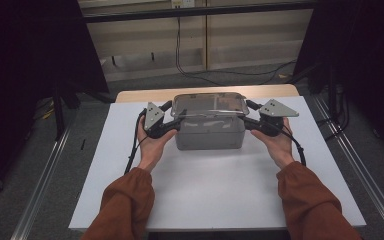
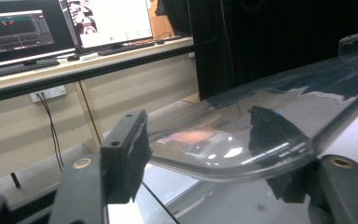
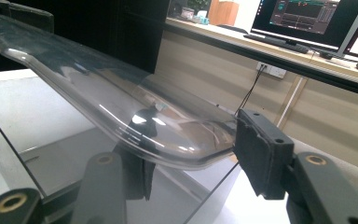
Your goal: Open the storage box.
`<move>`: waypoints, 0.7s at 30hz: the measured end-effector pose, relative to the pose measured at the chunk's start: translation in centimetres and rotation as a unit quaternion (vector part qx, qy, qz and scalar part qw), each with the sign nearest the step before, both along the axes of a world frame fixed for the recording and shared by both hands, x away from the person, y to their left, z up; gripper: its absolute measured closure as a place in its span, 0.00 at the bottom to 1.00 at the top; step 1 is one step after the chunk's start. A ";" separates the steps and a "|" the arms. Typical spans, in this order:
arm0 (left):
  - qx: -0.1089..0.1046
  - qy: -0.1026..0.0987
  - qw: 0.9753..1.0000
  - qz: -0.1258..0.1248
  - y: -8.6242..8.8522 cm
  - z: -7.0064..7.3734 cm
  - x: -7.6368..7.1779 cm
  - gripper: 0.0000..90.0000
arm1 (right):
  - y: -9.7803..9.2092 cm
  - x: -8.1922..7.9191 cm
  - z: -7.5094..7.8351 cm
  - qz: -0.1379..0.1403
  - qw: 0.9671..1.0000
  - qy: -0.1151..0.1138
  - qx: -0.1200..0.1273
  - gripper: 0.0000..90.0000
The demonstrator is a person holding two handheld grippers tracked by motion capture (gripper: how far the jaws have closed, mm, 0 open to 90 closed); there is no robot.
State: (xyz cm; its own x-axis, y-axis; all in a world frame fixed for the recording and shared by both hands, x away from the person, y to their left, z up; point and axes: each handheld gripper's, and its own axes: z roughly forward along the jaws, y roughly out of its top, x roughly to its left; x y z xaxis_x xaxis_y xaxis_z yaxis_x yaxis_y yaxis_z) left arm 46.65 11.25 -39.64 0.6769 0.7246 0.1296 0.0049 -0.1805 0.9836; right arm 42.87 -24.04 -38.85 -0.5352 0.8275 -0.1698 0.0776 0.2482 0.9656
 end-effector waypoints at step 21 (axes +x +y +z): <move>-0.012 -0.003 1.000 0.000 -0.4 0.5 1.1 0.42 | -0.4 1.1 0.6 -0.003 1.000 0.007 0.016 0.63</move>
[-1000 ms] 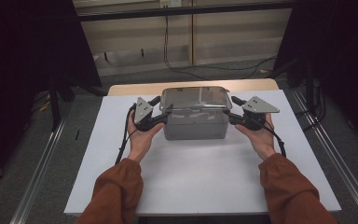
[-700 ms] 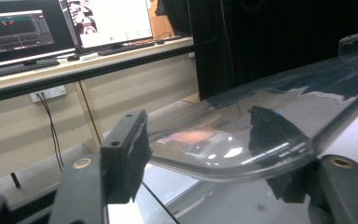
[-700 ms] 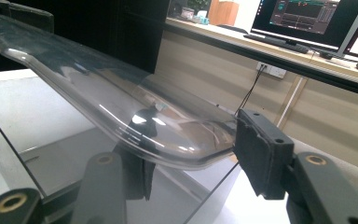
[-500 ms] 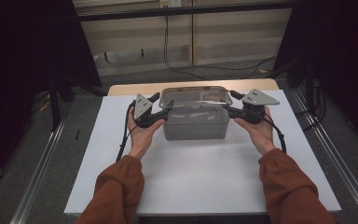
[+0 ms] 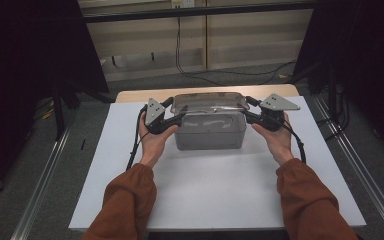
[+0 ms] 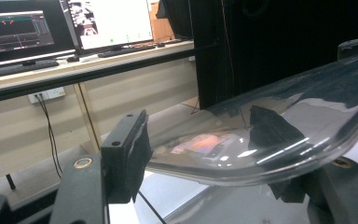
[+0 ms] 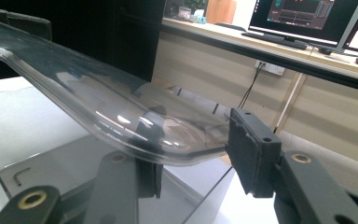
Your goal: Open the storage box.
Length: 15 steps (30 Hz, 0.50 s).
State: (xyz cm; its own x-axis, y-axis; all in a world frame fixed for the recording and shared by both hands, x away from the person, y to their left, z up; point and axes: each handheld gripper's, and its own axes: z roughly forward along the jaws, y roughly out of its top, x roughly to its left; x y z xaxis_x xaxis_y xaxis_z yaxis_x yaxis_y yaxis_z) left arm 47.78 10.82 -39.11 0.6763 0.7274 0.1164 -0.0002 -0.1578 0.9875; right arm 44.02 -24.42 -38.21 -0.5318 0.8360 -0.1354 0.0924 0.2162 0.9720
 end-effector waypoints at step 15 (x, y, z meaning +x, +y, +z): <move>-0.006 -0.008 1.000 0.013 0.1 0.9 1.2 0.46 | 0.2 1.1 1.2 -0.003 1.000 -0.011 0.009 0.64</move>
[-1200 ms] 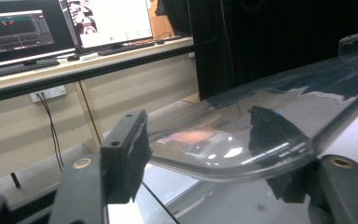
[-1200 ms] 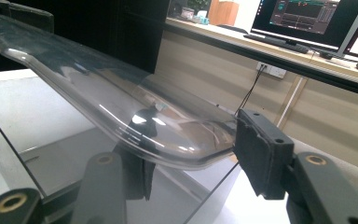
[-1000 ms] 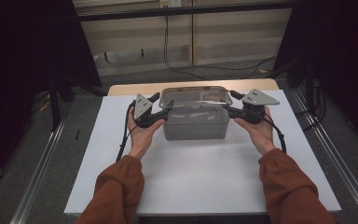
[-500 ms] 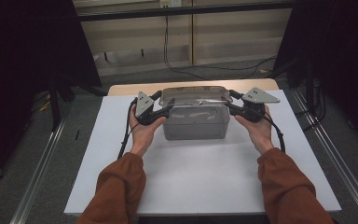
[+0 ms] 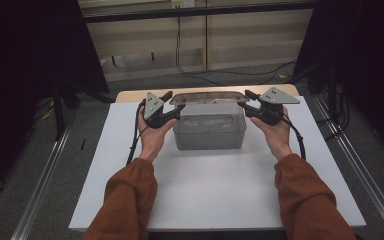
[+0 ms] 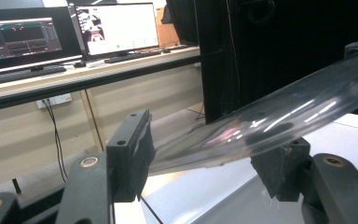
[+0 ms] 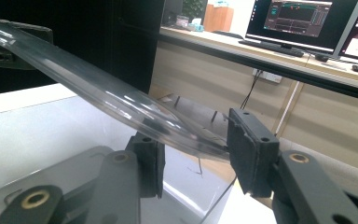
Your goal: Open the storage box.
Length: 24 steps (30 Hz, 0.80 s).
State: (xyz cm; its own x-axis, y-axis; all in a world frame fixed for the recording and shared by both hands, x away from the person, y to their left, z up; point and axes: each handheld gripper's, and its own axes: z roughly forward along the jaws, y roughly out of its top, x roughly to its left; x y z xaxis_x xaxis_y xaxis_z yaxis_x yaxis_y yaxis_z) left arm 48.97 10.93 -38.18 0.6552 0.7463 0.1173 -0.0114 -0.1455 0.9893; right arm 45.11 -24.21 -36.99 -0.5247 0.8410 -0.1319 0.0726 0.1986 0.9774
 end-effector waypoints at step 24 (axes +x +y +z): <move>-0.001 0.004 1.000 -0.004 -0.1 0.4 1.9 0.61 | 0.1 1.8 0.7 -0.002 1.000 -0.004 0.011 0.66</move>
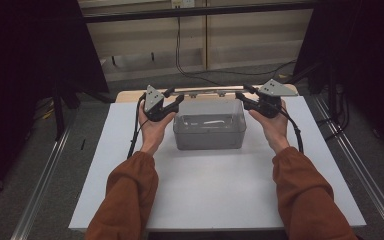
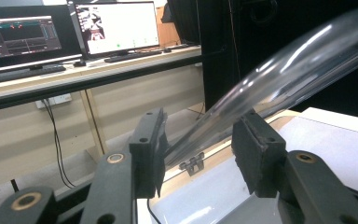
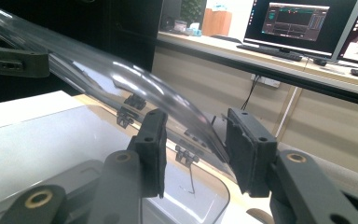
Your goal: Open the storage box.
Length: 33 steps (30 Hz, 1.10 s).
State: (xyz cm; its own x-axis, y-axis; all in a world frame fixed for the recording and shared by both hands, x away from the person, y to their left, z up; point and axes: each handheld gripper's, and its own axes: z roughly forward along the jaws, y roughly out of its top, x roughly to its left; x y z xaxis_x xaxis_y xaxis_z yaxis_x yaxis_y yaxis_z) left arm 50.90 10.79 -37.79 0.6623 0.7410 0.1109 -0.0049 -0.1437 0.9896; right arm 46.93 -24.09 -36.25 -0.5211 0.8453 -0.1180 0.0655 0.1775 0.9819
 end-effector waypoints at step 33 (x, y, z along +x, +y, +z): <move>0.015 0.008 1.000 0.012 -0.1 -0.5 2.0 0.68 | -0.1 3.4 -2.1 -0.016 0.999 0.029 0.001 0.65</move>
